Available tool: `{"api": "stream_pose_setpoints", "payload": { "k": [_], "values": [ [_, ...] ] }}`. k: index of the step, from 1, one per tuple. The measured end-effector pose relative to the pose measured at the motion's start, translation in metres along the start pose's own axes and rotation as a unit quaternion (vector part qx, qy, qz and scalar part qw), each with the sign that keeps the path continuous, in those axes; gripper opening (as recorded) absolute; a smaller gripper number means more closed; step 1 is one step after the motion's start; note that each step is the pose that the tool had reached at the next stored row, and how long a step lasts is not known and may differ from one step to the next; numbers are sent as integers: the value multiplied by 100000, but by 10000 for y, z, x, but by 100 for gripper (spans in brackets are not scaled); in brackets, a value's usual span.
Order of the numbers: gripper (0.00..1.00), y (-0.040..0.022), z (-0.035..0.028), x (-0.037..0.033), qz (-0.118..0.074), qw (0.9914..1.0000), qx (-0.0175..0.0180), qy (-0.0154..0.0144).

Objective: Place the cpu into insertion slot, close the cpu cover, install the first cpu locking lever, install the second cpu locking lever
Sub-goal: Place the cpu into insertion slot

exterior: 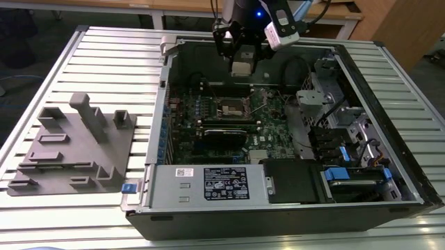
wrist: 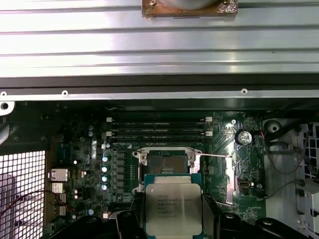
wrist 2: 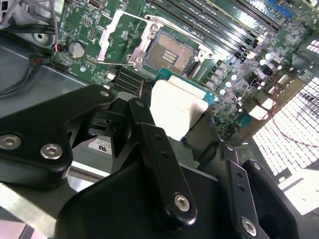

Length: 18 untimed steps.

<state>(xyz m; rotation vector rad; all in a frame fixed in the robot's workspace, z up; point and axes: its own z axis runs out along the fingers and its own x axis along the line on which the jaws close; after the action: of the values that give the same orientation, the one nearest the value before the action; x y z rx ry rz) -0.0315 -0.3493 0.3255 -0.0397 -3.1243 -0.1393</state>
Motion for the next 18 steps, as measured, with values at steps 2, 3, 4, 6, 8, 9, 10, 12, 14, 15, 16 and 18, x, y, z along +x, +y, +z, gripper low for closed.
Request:
{"api": "stream_pose_setpoints", "payload": {
  "k": [2,3,4,6,8,9,10,12,14,15,16,18],
  "values": [
    [54,-2,19,0,-2,100000,-4,-16],
    [54,-3,30,0,-2,100000,-2,-25],
    [54,-4,45,0,-4,100000,-8,-41],
    [54,-6,73,-1,-5,100000,-4,-58],
    [54,-7,75,-1,-5,100000,4,-59],
    [54,-7,75,0,-4,100000,6,-57],
    [54,-7,75,0,-4,100000,8,-57],
    [54,-7,76,-1,-7,100000,-3,-60],
    [54,-8,89,-1,-7,100000,-24,-72],
    [54,-9,99,-1,-6,100000,-16,-68],
    [54,-10,111,-1,-6,100000,-1,-61],
    [54,-12,132,-1,-5,100000,-7,-67]
  ]
}}
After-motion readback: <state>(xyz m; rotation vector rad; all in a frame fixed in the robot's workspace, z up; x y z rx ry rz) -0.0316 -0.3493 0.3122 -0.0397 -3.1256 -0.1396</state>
